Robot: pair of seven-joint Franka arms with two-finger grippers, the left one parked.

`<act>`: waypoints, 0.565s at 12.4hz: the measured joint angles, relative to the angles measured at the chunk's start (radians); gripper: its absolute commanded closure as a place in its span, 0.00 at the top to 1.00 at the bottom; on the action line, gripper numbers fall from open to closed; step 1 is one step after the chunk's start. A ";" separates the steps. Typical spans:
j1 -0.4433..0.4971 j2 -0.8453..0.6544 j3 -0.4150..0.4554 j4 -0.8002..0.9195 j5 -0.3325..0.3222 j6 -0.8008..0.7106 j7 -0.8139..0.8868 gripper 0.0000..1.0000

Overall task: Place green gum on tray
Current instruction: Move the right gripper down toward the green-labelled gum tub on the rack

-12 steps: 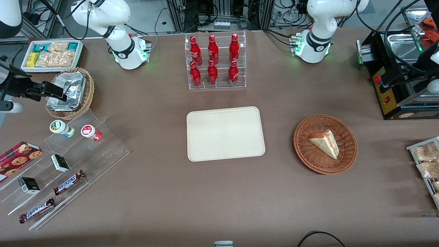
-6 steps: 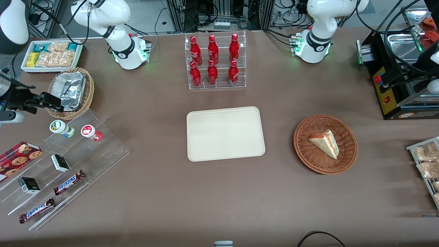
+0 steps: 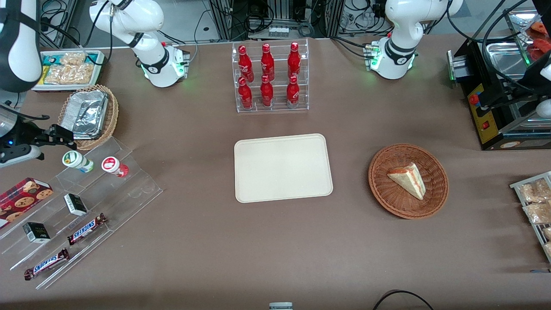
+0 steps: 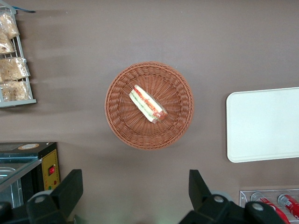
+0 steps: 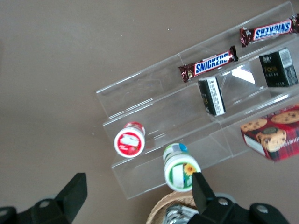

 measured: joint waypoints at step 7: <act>-0.043 0.004 -0.027 -0.173 0.000 0.221 -0.329 0.99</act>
